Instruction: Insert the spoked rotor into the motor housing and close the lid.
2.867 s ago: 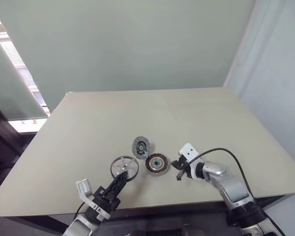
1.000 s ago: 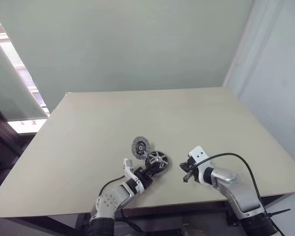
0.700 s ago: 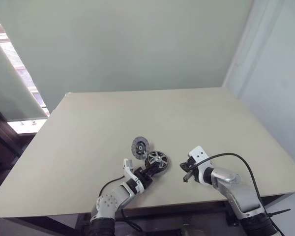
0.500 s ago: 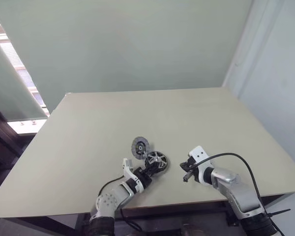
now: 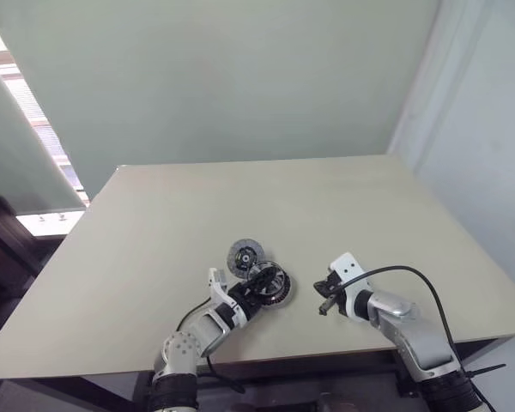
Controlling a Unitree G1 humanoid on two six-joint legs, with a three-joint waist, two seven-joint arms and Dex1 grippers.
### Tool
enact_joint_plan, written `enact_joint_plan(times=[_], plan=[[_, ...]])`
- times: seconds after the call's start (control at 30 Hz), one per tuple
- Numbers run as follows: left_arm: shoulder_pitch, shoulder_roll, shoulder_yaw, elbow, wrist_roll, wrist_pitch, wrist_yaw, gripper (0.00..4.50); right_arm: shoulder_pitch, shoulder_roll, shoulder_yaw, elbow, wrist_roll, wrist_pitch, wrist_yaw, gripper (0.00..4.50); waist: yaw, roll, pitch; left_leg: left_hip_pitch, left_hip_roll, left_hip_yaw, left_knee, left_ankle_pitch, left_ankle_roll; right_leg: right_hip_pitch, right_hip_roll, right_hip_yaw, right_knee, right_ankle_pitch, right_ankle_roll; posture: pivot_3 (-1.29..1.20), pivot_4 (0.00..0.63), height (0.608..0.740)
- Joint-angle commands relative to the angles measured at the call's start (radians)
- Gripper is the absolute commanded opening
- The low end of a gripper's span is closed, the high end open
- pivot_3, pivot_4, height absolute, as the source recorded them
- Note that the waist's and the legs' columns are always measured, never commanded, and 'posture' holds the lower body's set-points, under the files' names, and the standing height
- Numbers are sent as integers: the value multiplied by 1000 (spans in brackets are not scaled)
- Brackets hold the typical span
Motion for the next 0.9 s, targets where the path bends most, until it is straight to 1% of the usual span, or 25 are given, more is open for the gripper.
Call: enact_joint_plan(times=[0.03,0.3,0.43,0.73,0.9], plan=[[20,17,-3,-43,41,20,82,4482,-30,3,-16,-10,9,-28,-1,0,0,0,0,0,0,0,0,0,0,0,0,0,0,0,0,0,0,740],[48,67,-50,-215,2,187,166,4482,-46,11,-12,23,8,-46,3,0,1,0,0,-1,0,0,-6,0,0,-3,0,0,-1,0,0,0,0,740],[55,81,-59,-268,-9,244,196,4482,-54,17,-8,41,7,-57,5,0,1,0,0,-1,0,0,-5,0,0,-3,0,1,-1,0,0,0,0,740],[40,88,-38,-409,-79,343,249,4482,-53,20,-3,58,7,-71,9,0,1,-1,1,-2,0,0,-6,0,0,-4,0,1,-1,0,0,0,0,740],[39,92,-29,-492,-150,409,286,4482,-50,22,0,59,5,-71,12,0,1,-1,1,-2,0,0,-5,0,0,-4,0,1,-1,0,0,0,0,740]])
